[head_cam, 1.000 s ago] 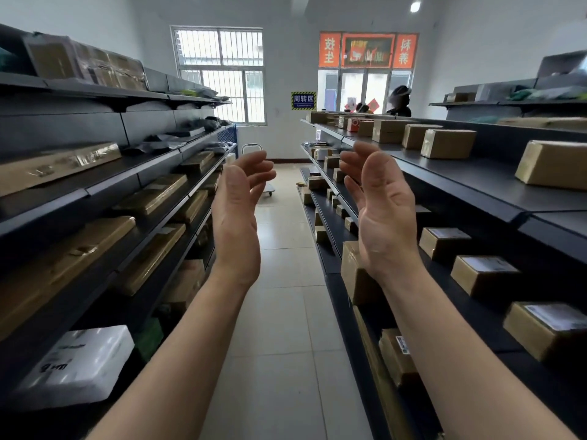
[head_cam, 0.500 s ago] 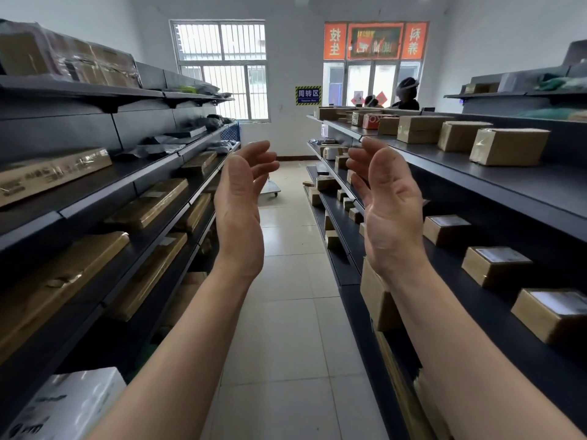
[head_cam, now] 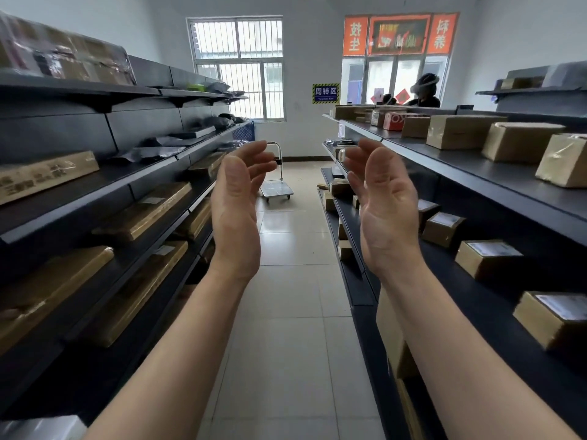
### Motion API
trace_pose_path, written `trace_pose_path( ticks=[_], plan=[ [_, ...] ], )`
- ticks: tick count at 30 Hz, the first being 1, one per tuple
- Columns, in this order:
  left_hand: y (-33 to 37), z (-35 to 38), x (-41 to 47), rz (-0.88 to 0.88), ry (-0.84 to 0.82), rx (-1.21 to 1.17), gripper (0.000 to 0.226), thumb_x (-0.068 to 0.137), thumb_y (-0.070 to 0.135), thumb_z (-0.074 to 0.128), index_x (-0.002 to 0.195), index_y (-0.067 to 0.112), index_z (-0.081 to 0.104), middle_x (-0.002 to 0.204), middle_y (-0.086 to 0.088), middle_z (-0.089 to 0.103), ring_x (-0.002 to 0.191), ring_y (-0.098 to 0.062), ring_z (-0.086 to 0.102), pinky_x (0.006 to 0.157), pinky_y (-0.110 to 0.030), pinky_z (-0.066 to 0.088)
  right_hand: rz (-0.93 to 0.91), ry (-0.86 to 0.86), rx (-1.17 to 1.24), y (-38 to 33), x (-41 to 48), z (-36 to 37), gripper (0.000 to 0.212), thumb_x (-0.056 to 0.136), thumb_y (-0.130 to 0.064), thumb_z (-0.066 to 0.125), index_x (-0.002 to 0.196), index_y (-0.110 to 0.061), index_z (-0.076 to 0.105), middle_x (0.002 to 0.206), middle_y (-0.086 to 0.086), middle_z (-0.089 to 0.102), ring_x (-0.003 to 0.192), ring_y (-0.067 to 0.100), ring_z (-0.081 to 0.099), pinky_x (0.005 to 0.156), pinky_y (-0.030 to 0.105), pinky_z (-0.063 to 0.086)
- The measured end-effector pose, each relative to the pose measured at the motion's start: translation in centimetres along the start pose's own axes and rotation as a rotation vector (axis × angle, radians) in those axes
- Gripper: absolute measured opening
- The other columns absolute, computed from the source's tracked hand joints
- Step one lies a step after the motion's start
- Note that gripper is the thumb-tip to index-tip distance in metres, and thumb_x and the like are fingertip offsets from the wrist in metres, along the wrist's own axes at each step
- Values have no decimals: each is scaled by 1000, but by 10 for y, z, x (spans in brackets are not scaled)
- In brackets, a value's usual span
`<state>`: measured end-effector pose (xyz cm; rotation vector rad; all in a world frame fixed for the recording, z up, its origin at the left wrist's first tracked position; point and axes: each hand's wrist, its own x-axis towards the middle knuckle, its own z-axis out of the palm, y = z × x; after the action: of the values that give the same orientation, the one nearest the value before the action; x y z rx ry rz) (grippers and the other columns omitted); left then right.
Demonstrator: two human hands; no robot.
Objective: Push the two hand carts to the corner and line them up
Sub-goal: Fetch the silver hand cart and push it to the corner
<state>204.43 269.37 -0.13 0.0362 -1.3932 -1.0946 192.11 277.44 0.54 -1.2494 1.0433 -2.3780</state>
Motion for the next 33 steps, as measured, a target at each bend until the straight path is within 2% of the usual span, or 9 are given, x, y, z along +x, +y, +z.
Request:
trace_pose_path(
  ticks=[7,14,19,27,33],
  plan=[
    [-76,32,53,17,22,68,70,75,76,45,111,17,58,107,-3,62,106,-21,59,101,-38,44,7,-24,3,48,85,-36,62,62,-61,56,107,-18,59,101,-7,65,104,9,61,107,34,42],
    [-140,29,94,-5,43,125,71,73,79,44,110,20,59,108,-4,61,108,-23,58,102,-38,43,39,-28,5,106,140,-46,66,60,-66,57,107,-20,59,98,-11,66,102,6,61,103,28,45],
    [-202,20,135,-17,51,129,71,74,78,44,110,19,59,108,-6,60,106,-22,59,98,-35,45,33,-41,-57,161,187,-49,71,64,-68,55,112,-15,58,97,-10,67,103,7,61,105,32,44],
    [-301,-15,223,-6,31,87,69,75,77,44,111,19,59,107,-3,62,106,-23,59,100,-36,45,10,-50,-100,251,280,-21,69,64,-66,51,112,-16,57,89,-13,69,104,8,63,105,28,43],
    [-362,-46,293,0,12,93,71,76,76,44,113,16,58,107,-1,63,107,-23,60,105,-45,43,0,-16,-91,315,346,10,70,64,-66,51,111,-14,57,90,-11,67,98,3,63,102,22,45]
  ],
)
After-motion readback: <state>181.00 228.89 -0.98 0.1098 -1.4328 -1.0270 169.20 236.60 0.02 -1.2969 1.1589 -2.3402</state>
